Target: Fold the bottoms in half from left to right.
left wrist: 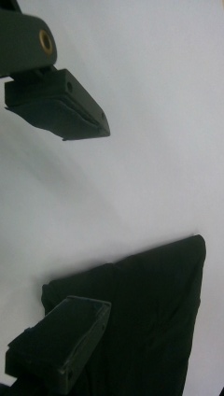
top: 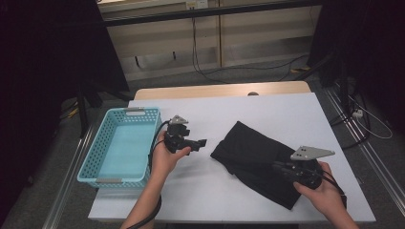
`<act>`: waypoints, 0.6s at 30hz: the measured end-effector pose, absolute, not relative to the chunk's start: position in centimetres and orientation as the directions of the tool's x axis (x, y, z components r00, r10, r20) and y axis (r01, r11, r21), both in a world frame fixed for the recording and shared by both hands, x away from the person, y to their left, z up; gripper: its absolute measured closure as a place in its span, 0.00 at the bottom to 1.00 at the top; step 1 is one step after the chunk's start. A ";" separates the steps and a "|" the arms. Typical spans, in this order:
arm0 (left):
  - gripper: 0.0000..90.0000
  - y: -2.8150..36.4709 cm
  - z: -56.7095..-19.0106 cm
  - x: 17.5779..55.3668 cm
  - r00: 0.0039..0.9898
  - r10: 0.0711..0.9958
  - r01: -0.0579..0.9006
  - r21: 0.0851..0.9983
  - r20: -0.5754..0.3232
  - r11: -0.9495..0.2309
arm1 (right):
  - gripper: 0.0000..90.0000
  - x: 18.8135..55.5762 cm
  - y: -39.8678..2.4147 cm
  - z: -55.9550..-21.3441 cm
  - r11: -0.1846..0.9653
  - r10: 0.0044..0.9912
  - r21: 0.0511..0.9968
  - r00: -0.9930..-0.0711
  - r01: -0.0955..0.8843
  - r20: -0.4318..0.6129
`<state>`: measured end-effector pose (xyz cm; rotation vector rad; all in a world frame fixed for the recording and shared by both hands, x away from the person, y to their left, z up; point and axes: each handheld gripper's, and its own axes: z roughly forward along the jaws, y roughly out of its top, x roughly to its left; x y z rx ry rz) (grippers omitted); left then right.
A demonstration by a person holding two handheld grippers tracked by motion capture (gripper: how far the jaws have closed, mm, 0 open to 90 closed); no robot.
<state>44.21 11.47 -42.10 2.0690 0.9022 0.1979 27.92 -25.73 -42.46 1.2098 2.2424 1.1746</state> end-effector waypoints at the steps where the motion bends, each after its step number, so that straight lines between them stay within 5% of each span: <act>1: 0.15 11.5 -42.1 44.2 0.727 0.663 0.530 0.759 -0.177 -0.378 | 0.96 27.9 -25.8 -42.5 0.300 0.808 0.793 -0.584 0.531 0.086; 18: 0.15 11.4 -41.9 44.1 0.732 0.659 0.525 0.759 -0.171 -0.386 | 0.96 27.2 -26.8 -42.6 0.293 0.816 0.790 -0.571 0.539 0.086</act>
